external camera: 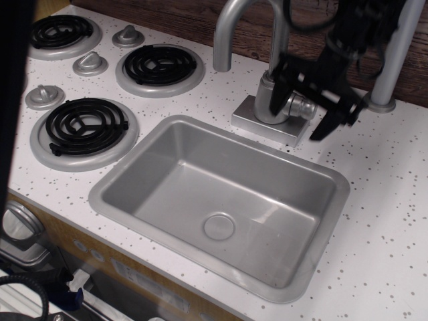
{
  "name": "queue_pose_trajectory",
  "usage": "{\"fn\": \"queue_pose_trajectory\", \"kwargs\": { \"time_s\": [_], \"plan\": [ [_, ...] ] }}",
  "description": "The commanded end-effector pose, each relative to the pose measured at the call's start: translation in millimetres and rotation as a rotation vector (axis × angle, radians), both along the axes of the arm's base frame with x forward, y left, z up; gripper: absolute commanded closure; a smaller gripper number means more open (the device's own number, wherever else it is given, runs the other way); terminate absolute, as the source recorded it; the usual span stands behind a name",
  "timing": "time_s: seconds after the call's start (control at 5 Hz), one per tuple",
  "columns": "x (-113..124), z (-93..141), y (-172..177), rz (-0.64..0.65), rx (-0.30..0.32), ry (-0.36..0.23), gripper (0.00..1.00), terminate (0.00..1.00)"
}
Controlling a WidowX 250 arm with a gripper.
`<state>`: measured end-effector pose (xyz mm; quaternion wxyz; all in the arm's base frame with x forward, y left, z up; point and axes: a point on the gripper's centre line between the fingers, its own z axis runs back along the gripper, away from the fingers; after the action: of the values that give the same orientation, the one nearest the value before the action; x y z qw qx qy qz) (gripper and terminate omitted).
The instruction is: Lever vertical to front
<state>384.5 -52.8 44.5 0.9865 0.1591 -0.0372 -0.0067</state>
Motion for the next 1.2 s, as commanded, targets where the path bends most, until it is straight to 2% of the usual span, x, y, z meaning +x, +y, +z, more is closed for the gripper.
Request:
{"fn": "queue_pose_trajectory", "kwargs": {
  "time_s": [0.0, 0.2, 0.4, 0.8, 1.0],
  "plan": [
    [16, 43, -5, -0.004, 0.012, -0.092, 0.0, 0.0],
    [26, 56, 0, -0.01, 0.033, -0.115, 0.0, 0.0],
    [36, 67, 4, -0.012, 0.017, -0.102, 0.0, 0.0],
    [48, 62, 10, -0.031, -0.007, -0.098, 0.0, 0.0],
    [53, 56, 10, -0.033, -0.027, -0.111, 1.0, 0.0]
  ]
}}
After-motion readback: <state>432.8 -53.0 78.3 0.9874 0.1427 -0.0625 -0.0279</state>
